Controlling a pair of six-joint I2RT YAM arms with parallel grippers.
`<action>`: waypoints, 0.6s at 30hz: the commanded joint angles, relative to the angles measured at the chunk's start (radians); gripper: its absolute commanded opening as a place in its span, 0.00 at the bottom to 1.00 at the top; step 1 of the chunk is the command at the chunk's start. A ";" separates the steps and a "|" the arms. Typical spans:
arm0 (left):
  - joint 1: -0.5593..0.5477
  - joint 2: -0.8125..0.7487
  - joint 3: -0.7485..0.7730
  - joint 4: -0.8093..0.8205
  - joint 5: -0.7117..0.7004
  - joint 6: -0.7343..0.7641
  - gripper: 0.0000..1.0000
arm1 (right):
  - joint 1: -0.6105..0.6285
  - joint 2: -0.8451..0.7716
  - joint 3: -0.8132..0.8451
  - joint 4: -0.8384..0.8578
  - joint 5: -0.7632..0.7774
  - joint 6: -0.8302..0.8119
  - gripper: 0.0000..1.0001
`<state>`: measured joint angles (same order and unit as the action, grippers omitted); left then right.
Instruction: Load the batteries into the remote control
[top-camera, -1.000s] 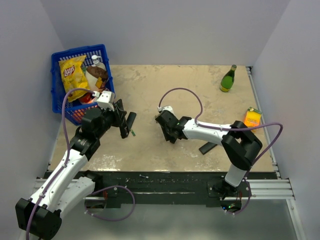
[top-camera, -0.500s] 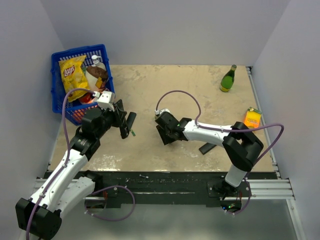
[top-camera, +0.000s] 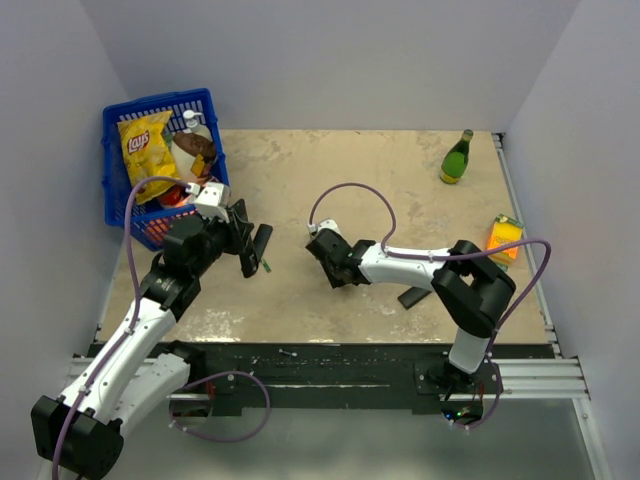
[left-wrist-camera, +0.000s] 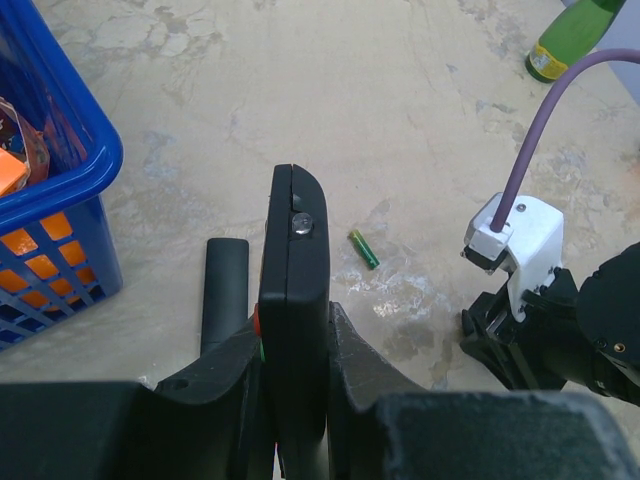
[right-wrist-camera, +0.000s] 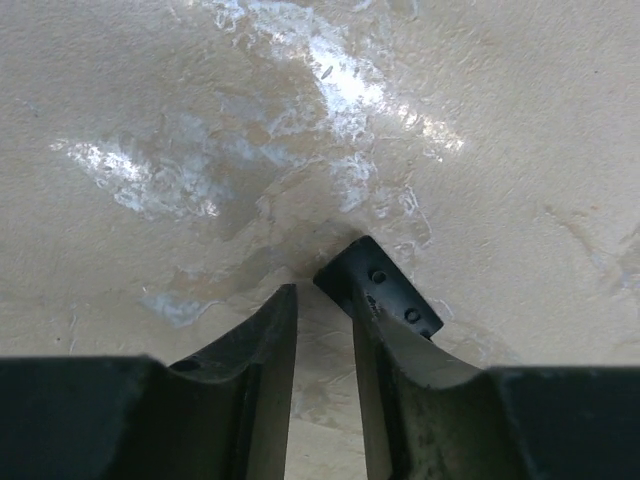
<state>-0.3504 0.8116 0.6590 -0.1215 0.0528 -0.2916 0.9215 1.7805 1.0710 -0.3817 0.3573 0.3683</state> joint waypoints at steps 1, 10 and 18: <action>-0.001 -0.002 0.005 0.046 0.013 0.019 0.00 | 0.007 0.014 -0.005 0.032 0.074 -0.008 0.27; -0.001 0.004 0.005 0.046 0.018 0.019 0.00 | 0.017 -0.015 0.004 0.032 0.114 -0.014 0.05; -0.001 0.000 0.005 0.048 0.015 0.017 0.00 | 0.016 -0.093 0.021 0.014 0.091 -0.005 0.00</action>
<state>-0.3500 0.8188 0.6586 -0.1215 0.0563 -0.2920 0.9318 1.7638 1.0710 -0.3744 0.4286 0.3576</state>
